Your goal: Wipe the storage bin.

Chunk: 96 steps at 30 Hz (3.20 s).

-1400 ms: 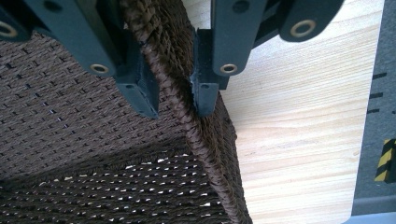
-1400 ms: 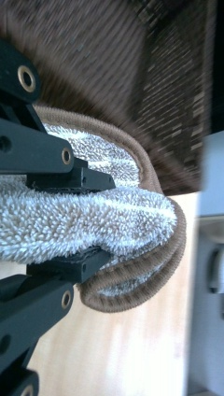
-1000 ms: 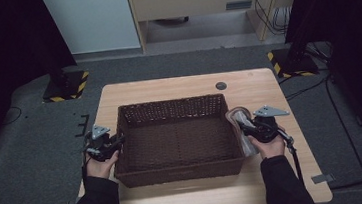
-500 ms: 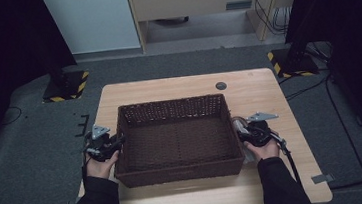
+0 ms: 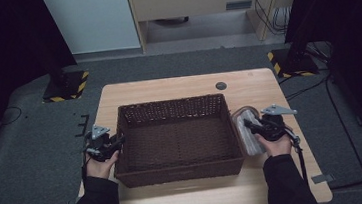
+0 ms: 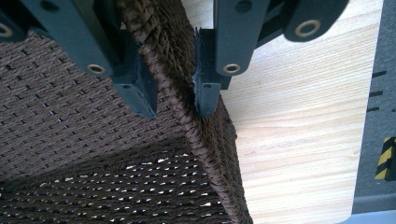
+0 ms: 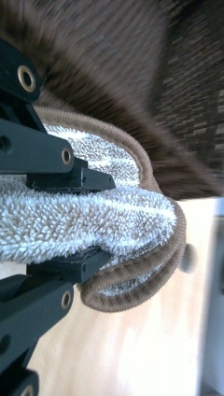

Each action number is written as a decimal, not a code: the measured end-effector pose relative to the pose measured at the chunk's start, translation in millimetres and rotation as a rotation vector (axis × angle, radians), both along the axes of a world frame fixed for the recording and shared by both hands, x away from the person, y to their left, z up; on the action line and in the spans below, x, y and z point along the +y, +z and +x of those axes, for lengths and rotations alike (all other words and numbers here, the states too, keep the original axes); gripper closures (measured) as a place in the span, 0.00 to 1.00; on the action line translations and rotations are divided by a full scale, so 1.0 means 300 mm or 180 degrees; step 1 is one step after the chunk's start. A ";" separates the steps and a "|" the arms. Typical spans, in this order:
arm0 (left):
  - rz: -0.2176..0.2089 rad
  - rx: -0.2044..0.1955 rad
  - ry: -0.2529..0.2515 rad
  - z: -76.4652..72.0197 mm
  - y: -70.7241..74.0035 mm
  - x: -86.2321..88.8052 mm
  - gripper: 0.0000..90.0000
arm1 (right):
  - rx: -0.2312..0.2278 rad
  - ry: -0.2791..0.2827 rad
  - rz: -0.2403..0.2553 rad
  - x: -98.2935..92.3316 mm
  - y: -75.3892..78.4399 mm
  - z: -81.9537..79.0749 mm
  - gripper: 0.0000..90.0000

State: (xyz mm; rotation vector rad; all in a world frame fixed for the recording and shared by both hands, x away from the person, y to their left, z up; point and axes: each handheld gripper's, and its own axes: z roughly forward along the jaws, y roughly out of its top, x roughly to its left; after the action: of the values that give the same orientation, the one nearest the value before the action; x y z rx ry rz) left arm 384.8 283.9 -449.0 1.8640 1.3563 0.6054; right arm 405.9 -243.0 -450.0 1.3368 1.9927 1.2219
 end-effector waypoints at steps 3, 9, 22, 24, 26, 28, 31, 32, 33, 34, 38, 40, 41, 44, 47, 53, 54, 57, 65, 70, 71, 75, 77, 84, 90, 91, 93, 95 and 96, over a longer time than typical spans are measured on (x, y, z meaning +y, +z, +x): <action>0.0002 -0.0002 0.0001 0.000 0.000 0.000 0.76 | -0.0171 0.0016 0.0158 -0.017 0.050 -0.020 0.75; 0.0001 -0.0002 0.0000 0.000 0.000 0.000 0.76 | -0.0182 0.0241 0.0217 0.042 0.060 -0.026 0.75; 0.0000 -0.0001 -0.0001 -0.001 0.001 0.000 0.76 | 0.0425 0.0289 -0.0228 0.103 -0.133 0.020 0.75; 0.0000 0.0000 0.0001 0.000 0.000 0.000 0.76 | 0.0498 0.0275 -0.0255 0.104 -0.152 0.032 0.75; 0.0005 0.0000 0.0005 0.000 0.001 -0.001 0.76 | 0.0554 0.0251 -0.0273 0.106 -0.162 0.039 0.75; 0.0015 -0.0003 0.0021 0.001 0.001 -0.003 0.77 | 0.0540 0.0241 -0.0295 0.104 -0.153 0.041 0.75; 0.0012 0.0003 0.0027 0.004 0.001 -0.002 0.78 | 0.0430 0.0175 -0.0274 0.083 -0.128 0.038 0.75; 0.0006 0.0005 0.0027 0.006 0.001 -0.001 0.78 | 0.0378 0.0133 -0.0223 0.071 -0.115 0.036 0.75; 0.0014 0.0010 0.0017 0.009 0.001 0.002 0.78 | 0.0334 0.0093 -0.0173 0.058 -0.099 0.031 0.75; 0.0006 0.0004 0.0022 0.012 0.001 0.002 0.78 | 0.0266 0.0066 -0.0141 0.043 -0.081 0.027 0.75; 0.0051 0.0013 0.0011 0.034 0.003 0.004 0.79 | 0.0025 0.0001 0.0028 -0.004 -0.005 -0.009 0.75; 0.0034 0.0015 0.0023 0.043 0.002 0.004 0.79 | -0.0093 0.0025 0.0128 -0.016 0.033 -0.027 0.75; 0.0041 0.0012 0.0023 0.046 0.002 0.004 0.79 | -0.0141 0.0051 0.0189 -0.016 0.048 -0.035 0.75; 0.0049 0.0009 0.0013 0.048 0.003 0.003 0.79 | -0.0160 0.0214 0.0291 0.010 0.065 -0.056 0.75; -0.0015 -0.0018 -0.0009 0.046 -0.002 0.009 0.78 | -0.0057 0.0307 0.0158 0.049 0.033 -0.053 0.75; -0.0003 -0.0026 -0.0025 0.046 -0.002 0.012 0.76 | 0.0158 0.0288 0.0062 0.074 -0.049 -0.032 0.75; -0.0001 -0.0026 -0.0023 0.046 -0.002 0.012 0.76 | 0.0177 0.0283 0.0039 0.076 -0.060 -0.031 0.75; 0.0013 -0.0031 -0.0003 0.045 -0.001 0.012 0.74 | 0.0328 0.0274 -0.0081 0.087 -0.095 -0.025 0.75; 0.0066 -0.0149 -0.0031 0.034 0.006 0.018 0.62 | 0.0550 0.0254 -0.0211 0.093 -0.164 -0.006 0.75; -0.0053 -0.0244 -0.0085 0.007 0.032 0.027 0.57 | 0.0518 0.0210 -0.0240 0.085 -0.150 -0.004 0.75; -0.0026 -0.0250 -0.0095 0.000 0.036 0.027 0.57 | 0.0494 0.0187 -0.0233 0.079 -0.142 -0.006 0.75; 0.0074 -0.0260 -0.0151 -0.025 0.043 0.025 0.58 | 0.0320 0.0076 -0.0077 0.037 -0.090 -0.024 0.75; 0.0054 -0.0221 -0.0176 -0.038 0.042 0.025 0.59 | 0.0229 0.0038 -0.0035 0.012 -0.064 -0.037 0.75; 0.0114 -0.0081 -0.0253 -0.071 0.026 0.018 0.64 | -0.0035 0.0086 0.0174 -0.008 0.023 -0.081 0.75; 0.0185 -0.0020 -0.0202 -0.068 0.009 0.001 0.70 | 0.0025 0.0252 0.0215 0.035 0.009 -0.082 0.75; 0.0171 -0.0020 -0.0185 -0.066 0.006 0.000 0.71 | 0.0062 0.0272 0.0207 0.043 -0.003 -0.078 0.75; 0.0118 0.0000 -0.0145 -0.066 0.005 0.001 0.73 | 0.0127 0.0263 0.0150 0.054 -0.026 -0.072 0.75; 0.0117 -0.0002 -0.0118 -0.067 0.005 -0.002 0.75 | 0.0197 0.0251 0.0126 0.058 -0.048 -0.066 0.75; 0.0123 -0.0005 -0.0111 -0.067 0.005 -0.004 0.75 | 0.0252 0.0245 0.0089 0.059 -0.062 -0.062 0.75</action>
State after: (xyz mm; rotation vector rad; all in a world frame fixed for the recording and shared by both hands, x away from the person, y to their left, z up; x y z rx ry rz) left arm 364.7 282.8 -447.3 1.9137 1.3169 0.6194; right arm 387.4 -225.2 -468.6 1.3528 2.1069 1.2536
